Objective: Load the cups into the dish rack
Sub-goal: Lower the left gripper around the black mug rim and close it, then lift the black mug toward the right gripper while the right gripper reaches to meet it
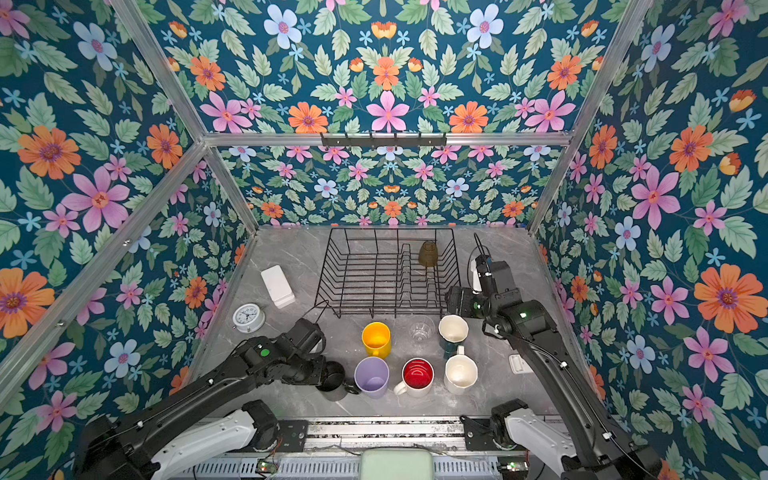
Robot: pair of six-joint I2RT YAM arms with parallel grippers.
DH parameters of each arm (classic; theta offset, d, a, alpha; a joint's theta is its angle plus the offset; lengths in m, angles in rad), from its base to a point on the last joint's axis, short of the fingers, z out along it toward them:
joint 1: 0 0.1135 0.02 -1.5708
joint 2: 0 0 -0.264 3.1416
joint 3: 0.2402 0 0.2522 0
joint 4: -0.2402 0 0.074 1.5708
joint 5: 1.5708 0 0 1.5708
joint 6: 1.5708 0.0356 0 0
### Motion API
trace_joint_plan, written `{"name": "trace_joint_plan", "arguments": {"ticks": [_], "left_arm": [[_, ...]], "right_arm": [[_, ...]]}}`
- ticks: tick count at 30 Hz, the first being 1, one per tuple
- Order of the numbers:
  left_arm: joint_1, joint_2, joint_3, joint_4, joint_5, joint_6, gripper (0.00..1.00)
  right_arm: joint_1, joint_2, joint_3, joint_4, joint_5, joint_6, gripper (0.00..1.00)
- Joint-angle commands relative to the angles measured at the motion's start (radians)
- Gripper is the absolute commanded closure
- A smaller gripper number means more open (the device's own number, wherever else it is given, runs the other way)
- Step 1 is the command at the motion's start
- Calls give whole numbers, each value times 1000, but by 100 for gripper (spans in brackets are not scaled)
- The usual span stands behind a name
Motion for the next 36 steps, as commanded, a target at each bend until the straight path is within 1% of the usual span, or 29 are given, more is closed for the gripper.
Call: {"name": "trace_joint_plan", "arguments": {"ticks": [1,14,21,25,30,36], "left_arm": [[-1,6,1,1,-13,5,62],[-5,24,3,2,-13,3,78],[-7,24,11,-8,-5,9,91],[-8,24,23,-35,-12,15,100],[-8,1,51,-82,-36,15,100],[-9,-52,145,-179,-94,20,100]], "right_arm": [[1,-5,-1,-4,-2,6,5],[0,-12,6,-2,-1,3,6],[0,-9,4,3,-2,3,6],[0,-2,6,12,-8,3,6],[1,7,12,24,-26,9,6],[0,9,15,33,-48,15,6]]}}
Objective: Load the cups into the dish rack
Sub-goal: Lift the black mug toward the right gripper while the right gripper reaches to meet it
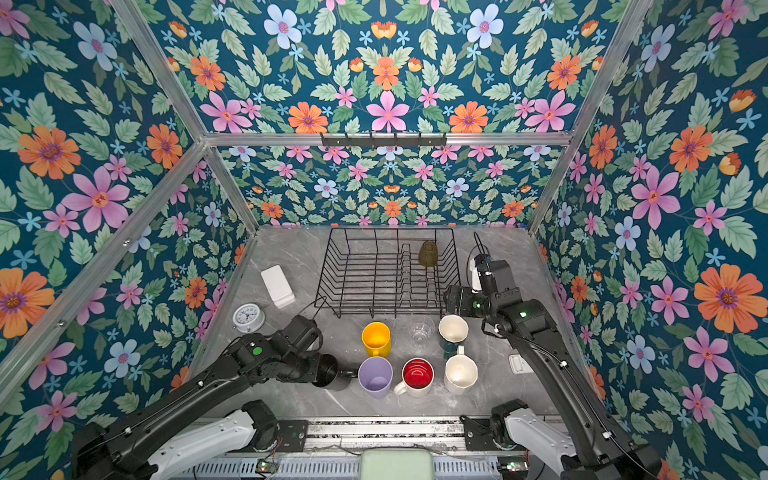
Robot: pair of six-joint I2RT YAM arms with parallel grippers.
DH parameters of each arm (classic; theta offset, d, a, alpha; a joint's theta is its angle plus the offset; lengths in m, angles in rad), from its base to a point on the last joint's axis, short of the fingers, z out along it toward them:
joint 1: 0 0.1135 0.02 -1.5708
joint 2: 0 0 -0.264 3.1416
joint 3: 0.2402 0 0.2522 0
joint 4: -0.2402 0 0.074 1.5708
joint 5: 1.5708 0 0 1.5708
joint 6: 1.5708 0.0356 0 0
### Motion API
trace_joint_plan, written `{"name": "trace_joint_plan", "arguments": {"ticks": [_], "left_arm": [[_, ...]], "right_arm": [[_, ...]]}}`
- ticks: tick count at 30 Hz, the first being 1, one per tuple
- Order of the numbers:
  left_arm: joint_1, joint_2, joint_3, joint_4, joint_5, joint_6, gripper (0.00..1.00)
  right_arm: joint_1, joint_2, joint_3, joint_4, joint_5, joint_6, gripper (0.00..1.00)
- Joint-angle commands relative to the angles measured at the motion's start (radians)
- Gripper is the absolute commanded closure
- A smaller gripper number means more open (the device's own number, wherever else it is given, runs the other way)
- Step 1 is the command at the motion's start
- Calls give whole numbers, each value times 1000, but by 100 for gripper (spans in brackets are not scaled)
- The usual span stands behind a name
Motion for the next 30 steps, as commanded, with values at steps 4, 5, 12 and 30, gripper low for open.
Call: {"name": "trace_joint_plan", "arguments": {"ticks": [4,5,12,30], "left_arm": [[1,-40,117,-109,-81,21,100],[2,-47,136,-115,-91,31,100],[2,-97,318,-101,-187,149,100],[1,-247,-52,1005,-35,573,100]], "right_arm": [[1,3,12,30,-45,17,6],[0,4,15,32,-55,20,6],[0,-9,32,37,-124,42,6],[3,-80,-42,212,-543,228,7]]}}
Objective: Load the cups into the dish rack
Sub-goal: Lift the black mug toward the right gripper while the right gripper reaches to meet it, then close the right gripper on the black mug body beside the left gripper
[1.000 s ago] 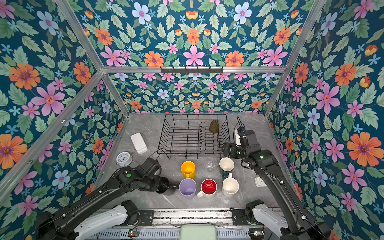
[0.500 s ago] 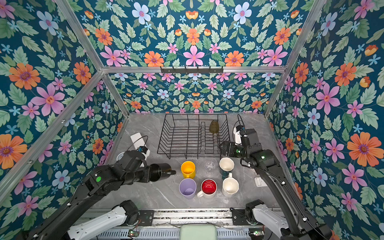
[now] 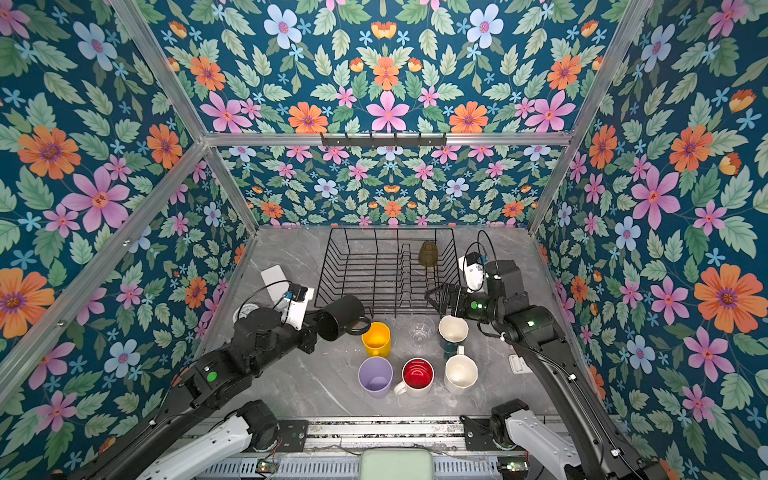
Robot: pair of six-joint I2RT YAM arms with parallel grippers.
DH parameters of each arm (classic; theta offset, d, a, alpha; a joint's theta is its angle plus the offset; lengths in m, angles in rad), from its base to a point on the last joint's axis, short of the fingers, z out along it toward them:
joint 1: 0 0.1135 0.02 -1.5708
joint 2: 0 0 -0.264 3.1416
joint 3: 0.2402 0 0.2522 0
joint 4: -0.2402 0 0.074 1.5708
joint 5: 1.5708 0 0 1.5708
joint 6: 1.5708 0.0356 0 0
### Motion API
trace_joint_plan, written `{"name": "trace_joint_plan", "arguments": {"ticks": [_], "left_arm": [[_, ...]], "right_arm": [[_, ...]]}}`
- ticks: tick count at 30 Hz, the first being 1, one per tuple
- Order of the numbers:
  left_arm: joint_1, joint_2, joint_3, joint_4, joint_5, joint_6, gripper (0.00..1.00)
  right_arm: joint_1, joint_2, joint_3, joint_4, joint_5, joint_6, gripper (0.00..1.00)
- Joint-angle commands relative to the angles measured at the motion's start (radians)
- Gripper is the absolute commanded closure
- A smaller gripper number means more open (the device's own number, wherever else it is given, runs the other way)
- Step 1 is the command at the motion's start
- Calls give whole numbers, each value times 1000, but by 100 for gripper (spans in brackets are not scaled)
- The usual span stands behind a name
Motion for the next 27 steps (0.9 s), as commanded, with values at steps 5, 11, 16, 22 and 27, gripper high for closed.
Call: {"name": "trace_joint_plan", "arguments": {"ticks": [5,11,16,22,27], "left_arm": [[0,42,-107,611,239,136,100],[1,113,-133,753,378,105,100],[0,176,-125,806,487,86,100],[3,231,-99,796,541,98,100],[5,257,-87,803,565,98,100]], "right_arm": [[28,-24,-70,199,-194,141,7],[63,-30,-99,302,-264,210,5],[73,-21,-115,368,-335,252,4],[79,-1,-135,443,-427,298,3],[97,18,-130,407,-450,277,3]]}}
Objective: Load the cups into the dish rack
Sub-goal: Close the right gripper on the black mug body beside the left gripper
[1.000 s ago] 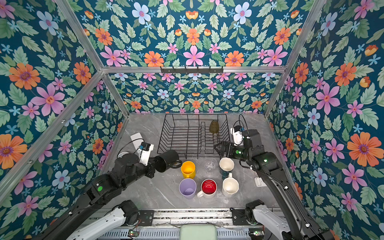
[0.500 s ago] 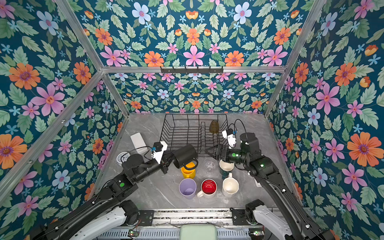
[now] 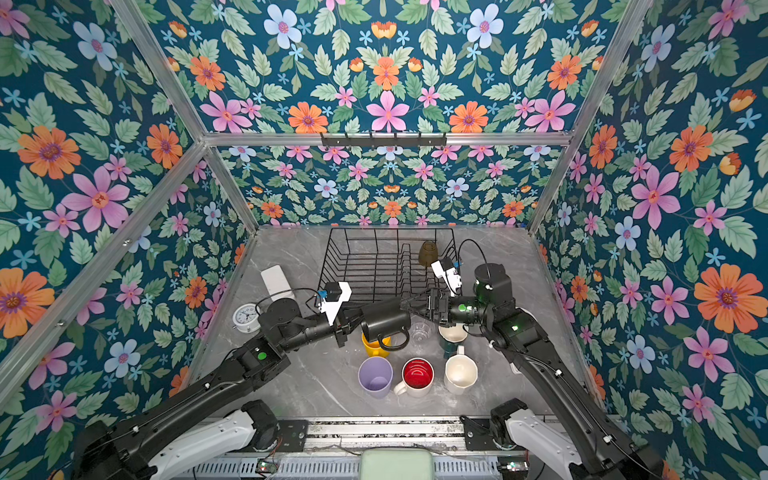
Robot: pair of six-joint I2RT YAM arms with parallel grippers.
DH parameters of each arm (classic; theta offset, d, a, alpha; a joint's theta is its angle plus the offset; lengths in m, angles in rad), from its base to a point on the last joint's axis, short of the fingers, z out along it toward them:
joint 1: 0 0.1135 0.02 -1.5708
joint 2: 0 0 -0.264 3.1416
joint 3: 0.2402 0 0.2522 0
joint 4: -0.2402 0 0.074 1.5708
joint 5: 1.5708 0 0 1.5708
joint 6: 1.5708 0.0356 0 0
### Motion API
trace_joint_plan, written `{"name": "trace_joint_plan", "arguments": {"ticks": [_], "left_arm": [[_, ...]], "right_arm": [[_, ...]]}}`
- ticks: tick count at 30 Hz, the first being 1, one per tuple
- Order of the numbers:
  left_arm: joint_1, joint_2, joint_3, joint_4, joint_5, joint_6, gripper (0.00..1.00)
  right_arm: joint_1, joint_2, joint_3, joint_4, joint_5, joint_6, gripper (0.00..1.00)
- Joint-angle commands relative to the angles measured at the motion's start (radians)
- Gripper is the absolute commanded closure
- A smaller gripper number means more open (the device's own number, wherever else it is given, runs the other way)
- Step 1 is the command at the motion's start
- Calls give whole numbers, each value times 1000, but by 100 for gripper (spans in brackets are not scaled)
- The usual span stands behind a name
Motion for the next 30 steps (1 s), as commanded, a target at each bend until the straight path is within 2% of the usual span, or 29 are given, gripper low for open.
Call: {"name": "trace_joint_plan", "arguments": {"ticks": [1,9,30], "left_arm": [[2,7,14,123,39,-8,100],[5,30,24,160,79,-32,100],[5,99,14,303,139,-108,100]], "right_arm": [[8,3,1,24,-45,0,3],[14,8,-22,28,-57,10,3],[39,34,-76,211,-96,135,3]]}}
